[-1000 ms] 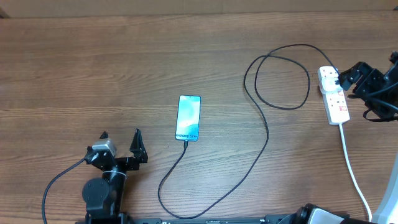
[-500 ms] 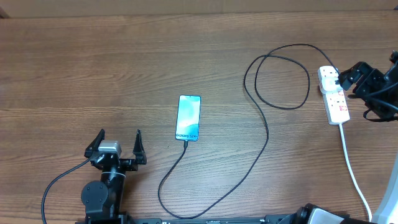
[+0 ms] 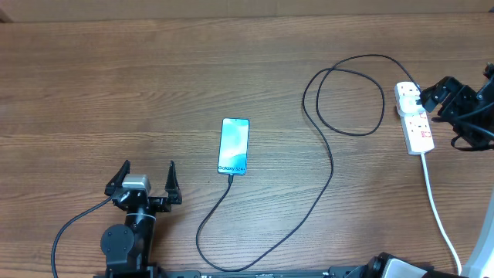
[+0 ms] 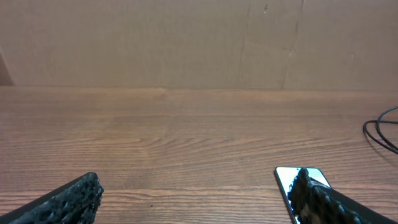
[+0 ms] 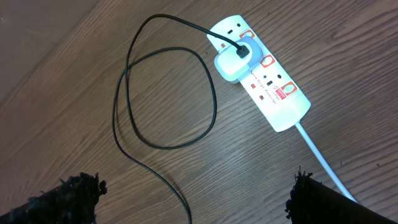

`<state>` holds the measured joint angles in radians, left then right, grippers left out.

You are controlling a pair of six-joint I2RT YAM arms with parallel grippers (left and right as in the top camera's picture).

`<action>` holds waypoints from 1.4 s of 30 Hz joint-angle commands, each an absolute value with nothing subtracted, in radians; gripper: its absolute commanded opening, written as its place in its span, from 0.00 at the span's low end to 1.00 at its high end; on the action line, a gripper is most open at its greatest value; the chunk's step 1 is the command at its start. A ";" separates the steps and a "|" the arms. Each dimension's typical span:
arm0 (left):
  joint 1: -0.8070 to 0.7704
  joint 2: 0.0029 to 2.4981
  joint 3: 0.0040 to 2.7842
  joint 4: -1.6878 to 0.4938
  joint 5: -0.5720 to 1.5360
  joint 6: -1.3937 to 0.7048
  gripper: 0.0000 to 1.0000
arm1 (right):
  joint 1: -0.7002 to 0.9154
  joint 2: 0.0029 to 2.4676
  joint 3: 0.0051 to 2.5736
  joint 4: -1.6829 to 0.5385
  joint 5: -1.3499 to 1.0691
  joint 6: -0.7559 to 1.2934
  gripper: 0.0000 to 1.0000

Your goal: Plug charger to phone and switch on socket

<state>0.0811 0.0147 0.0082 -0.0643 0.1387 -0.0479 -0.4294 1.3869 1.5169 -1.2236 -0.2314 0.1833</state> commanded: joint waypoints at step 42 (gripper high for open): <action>0.091 0.004 0.005 -0.066 0.142 -0.022 1.00 | -0.382 1.283 1.444 -0.964 -0.286 0.186 1.00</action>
